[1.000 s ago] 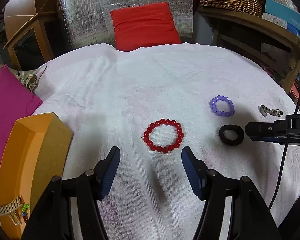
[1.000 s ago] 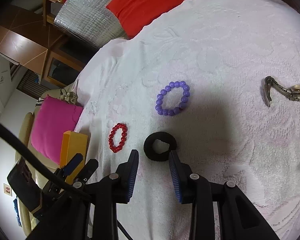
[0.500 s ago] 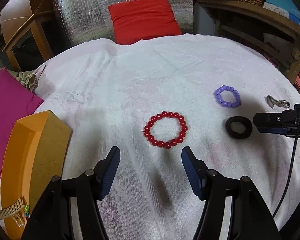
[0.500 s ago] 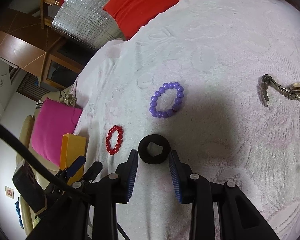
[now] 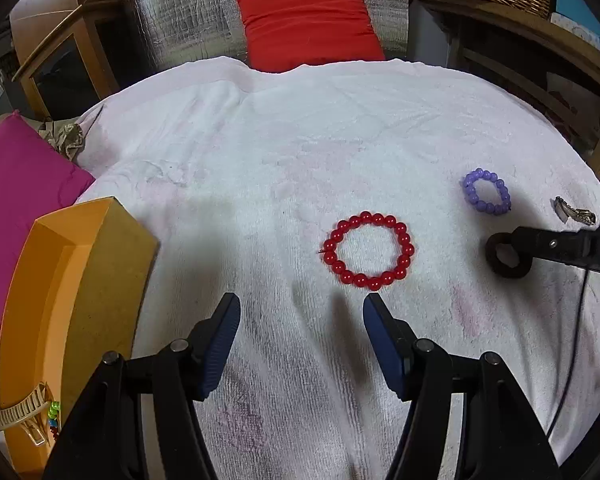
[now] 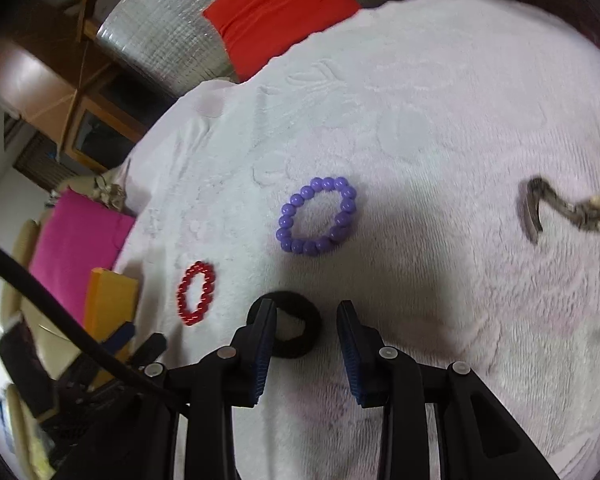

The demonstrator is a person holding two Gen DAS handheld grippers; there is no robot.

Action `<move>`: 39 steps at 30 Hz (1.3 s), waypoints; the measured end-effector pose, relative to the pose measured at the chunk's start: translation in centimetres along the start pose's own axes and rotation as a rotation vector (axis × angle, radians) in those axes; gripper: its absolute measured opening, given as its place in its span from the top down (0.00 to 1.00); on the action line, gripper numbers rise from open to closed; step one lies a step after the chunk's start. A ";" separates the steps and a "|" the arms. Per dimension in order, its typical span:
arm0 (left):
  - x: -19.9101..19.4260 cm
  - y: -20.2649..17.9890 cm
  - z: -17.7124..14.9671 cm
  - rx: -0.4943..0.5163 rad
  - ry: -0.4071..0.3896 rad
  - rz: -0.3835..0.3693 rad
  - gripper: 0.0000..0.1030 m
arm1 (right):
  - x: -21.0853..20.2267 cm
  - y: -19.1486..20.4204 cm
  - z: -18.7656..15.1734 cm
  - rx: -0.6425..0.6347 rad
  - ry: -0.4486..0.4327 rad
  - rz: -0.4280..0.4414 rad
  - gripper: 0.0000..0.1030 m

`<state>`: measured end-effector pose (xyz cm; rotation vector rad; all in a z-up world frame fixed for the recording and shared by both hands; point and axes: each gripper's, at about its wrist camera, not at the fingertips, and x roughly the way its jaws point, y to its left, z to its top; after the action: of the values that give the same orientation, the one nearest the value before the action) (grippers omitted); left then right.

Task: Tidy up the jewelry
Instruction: 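Grasp the black hair tie with the right gripper while the left gripper grasps the red bead bracelet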

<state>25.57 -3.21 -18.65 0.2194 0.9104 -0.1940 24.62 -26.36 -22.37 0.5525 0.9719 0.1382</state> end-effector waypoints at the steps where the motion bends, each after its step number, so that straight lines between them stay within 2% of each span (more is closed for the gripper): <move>1: 0.0 0.0 0.1 -0.001 -0.005 -0.004 0.37 | 0.1 0.3 -0.1 -0.024 -0.007 -0.020 0.66; 3: 0.0 -0.2 0.3 0.000 -0.013 -0.015 0.37 | 0.4 1.1 -0.3 -0.083 -0.015 -0.067 0.68; 7: 0.2 -1.2 0.7 0.012 -0.030 -0.051 0.37 | 0.6 2.7 -0.9 -0.214 -0.035 -0.185 0.86; 15: 1.6 -3.9 1.6 0.059 -0.043 -0.126 0.37 | -0.9 0.2 0.1 -0.102 -0.042 -0.154 0.89; 24: 3.3 -3.9 2.2 -0.039 -0.025 -0.247 0.38 | -1.6 -1.3 0.3 -0.025 -0.022 -0.116 0.89; 25: 3.5 -4.2 2.1 -0.031 -0.020 -0.253 0.45 | -1.5 -1.3 0.4 -0.022 -0.020 -0.113 0.89; 26: 3.6 -4.5 2.0 -0.020 -0.011 -0.251 0.58 | -1.5 -1.3 0.4 -0.019 -0.018 -0.109 0.89; 28: 3.8 -5.0 1.9 0.010 -0.009 -0.232 0.64 | -1.4 -1.2 0.3 -0.019 -0.016 -0.106 0.89; 30: 3.7 -5.1 1.9 0.015 -0.011 -0.254 0.84 | -1.4 -1.2 0.3 -0.019 -0.014 -0.105 0.89; 33: 3.6 -4.9 1.9 0.003 0.001 -0.282 0.91 | -1.4 -1.3 0.3 -0.014 -0.014 -0.104 0.89; 39: 2.6 -4.8 1.4 0.010 0.004 -0.319 0.91 | -1.6 -1.2 0.1 -0.007 -0.017 -0.099 0.89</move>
<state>27.00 -8.37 -20.42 0.0827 0.9459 -0.4938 23.62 -28.05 -21.72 0.4981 0.9796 0.0485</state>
